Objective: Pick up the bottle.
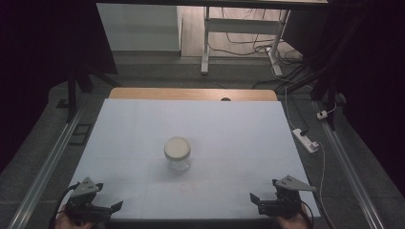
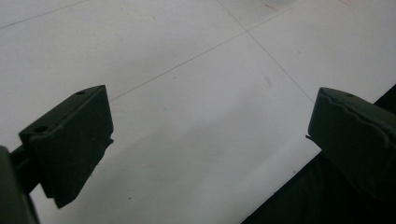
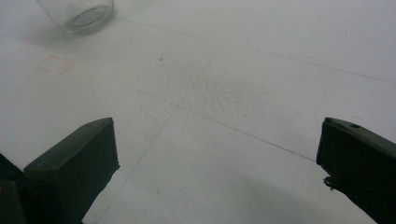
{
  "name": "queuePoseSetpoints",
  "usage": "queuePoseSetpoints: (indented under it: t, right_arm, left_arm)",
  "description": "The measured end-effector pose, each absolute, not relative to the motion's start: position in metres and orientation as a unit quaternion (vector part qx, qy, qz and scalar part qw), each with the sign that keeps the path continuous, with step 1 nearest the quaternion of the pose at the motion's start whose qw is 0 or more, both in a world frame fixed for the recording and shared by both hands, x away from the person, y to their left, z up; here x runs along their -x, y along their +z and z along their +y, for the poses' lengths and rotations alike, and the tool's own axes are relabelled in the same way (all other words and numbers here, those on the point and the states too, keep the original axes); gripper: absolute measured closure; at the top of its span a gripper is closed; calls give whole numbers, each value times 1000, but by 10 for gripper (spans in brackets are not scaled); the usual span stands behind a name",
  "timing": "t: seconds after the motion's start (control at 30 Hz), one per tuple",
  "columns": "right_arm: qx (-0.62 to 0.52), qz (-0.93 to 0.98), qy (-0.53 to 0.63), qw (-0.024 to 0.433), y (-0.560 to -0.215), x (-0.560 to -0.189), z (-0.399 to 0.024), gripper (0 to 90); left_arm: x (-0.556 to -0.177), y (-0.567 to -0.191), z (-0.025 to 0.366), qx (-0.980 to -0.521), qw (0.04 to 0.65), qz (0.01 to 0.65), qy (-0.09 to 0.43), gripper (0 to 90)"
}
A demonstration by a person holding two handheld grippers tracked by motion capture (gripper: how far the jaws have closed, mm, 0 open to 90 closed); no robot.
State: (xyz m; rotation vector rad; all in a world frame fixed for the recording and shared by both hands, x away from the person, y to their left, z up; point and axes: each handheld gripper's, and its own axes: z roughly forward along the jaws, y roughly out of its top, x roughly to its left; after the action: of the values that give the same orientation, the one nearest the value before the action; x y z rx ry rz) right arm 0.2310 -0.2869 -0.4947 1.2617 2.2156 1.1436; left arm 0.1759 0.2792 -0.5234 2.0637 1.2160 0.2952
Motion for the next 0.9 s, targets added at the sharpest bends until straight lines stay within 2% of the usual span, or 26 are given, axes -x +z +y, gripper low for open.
queuePoseSetpoints:
  t: [0.33,0.9]
  right_arm:
    - [-443,783,403,165,-495,-232,-287,0]
    - [-434,789,404,159,-495,-232,-286,0]
  left_arm:
    - [-178,-524,283,-793,366,477,98,0]
    - [-179,-524,279,-799,354,475,106,0]
